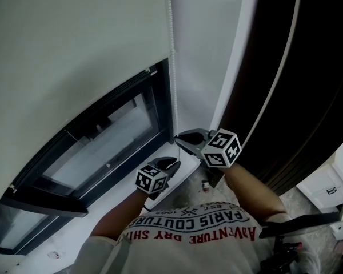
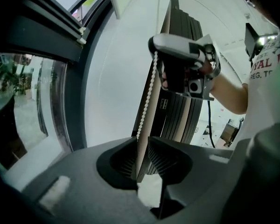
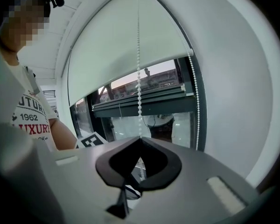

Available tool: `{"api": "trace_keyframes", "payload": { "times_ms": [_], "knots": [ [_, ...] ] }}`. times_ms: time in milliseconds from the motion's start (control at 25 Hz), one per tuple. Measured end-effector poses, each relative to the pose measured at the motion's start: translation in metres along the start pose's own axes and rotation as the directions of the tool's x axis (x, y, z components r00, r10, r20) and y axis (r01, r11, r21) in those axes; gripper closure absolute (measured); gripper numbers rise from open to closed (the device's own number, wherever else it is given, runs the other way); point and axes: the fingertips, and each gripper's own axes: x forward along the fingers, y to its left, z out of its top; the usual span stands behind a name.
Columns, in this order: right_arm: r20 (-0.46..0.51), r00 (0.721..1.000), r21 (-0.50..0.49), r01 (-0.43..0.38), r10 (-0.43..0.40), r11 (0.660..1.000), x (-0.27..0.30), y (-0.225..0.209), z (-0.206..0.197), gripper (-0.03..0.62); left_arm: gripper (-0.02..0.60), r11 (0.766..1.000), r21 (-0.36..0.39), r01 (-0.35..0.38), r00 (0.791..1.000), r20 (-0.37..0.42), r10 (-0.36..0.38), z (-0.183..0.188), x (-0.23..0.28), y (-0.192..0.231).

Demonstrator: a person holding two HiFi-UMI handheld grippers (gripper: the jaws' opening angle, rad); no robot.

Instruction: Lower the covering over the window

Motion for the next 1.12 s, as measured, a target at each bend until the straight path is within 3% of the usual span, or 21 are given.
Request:
{"api": "trace_keyframes", "payload": {
  "times_ms": [120,280,480,640,880,1120],
  "knots": [
    [0.000,1.000,-0.001,0.007,-0.007,1.000,0.000,-0.002,-0.001,0.588,0.505,0.997,0.057,0.043,0.999,0.029,-0.045,0.033,-0.016,-0.003],
    [0.001,1.000,0.001,0.013,-0.013,1.000,-0.001,-0.005,-0.003,0.588,0.505,0.993,0.107,0.053,0.986,0.151,-0.069,0.102,-0.048,-0.002],
    [0.000,1.000,0.002,0.007,-0.007,1.000,0.001,-0.003,-0.003,0.588,0.505,0.987,0.154,0.049,0.939,0.330,-0.098,0.202,-0.088,-0.008],
    [-0.001,1.000,0.002,-0.001,0.001,1.000,0.003,-0.002,-0.004,0.586,0.505,0.976,0.213,0.048,0.900,0.414,-0.135,0.263,-0.105,-0.024],
    [-0.005,1.000,0.003,0.003,-0.003,1.000,0.005,-0.001,-0.007,0.588,0.505,0.951,0.308,0.018,0.875,0.455,-0.164,0.308,-0.113,-0.044],
    [-0.008,1.000,0.004,0.005,-0.005,1.000,0.008,0.000,-0.007,0.588,0.518,0.958,0.282,-0.046,0.857,0.504,-0.107,0.335,-0.124,-0.040]
  ]
}}
